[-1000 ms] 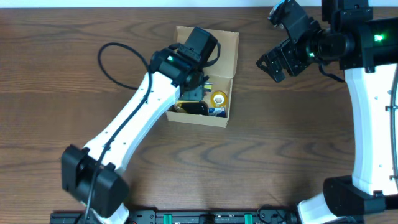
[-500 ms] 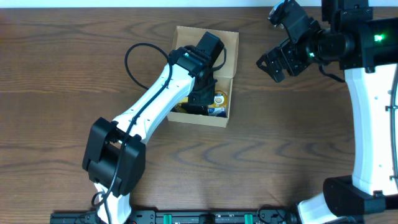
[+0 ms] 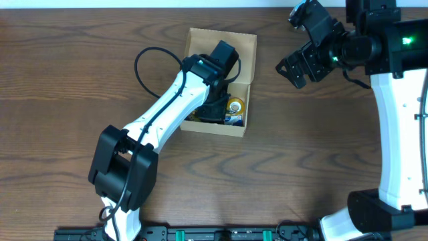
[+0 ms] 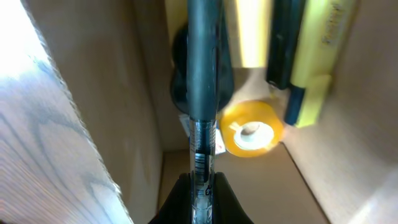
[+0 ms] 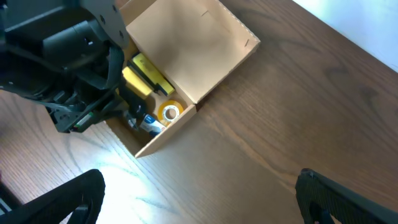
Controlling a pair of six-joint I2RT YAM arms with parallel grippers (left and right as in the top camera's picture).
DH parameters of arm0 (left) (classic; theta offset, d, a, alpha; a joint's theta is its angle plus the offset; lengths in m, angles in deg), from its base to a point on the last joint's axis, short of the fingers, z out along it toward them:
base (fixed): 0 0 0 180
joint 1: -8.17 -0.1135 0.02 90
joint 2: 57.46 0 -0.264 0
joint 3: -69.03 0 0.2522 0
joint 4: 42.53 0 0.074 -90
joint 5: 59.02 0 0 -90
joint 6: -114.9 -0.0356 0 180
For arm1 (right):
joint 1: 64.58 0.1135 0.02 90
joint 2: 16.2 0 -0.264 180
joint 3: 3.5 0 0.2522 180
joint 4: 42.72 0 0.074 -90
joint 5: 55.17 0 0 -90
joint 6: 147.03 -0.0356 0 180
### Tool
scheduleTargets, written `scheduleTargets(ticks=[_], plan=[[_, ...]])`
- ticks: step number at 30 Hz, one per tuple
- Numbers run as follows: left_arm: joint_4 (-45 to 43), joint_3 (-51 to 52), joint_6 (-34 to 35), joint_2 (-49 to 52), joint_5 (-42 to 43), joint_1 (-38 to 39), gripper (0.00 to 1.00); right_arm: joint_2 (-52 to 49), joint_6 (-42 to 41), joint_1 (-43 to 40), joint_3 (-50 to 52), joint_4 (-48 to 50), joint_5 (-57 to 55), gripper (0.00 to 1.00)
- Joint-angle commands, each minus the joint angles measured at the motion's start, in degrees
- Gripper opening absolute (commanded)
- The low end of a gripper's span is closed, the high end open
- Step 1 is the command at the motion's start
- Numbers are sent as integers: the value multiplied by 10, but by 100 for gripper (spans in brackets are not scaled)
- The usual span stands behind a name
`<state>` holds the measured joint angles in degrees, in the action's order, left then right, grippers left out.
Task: Pack container
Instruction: 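Carry the pen with the left gripper and lower it into the box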
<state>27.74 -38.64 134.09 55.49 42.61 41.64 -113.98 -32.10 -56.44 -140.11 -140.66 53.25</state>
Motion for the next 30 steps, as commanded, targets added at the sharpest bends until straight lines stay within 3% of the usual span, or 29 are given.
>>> scheduleTargets(ticks=[1,19,30], plan=[[-6,22,-12,2,-9,-1,6,-2,6,-2,-5,0,3,99],[-108,95,-16,2,-67,-2,6,-2,6,-2,-5,0,3,99],[-174,122,-70,2,-75,-11,6,-2,6,-2,-5,0,3,99]])
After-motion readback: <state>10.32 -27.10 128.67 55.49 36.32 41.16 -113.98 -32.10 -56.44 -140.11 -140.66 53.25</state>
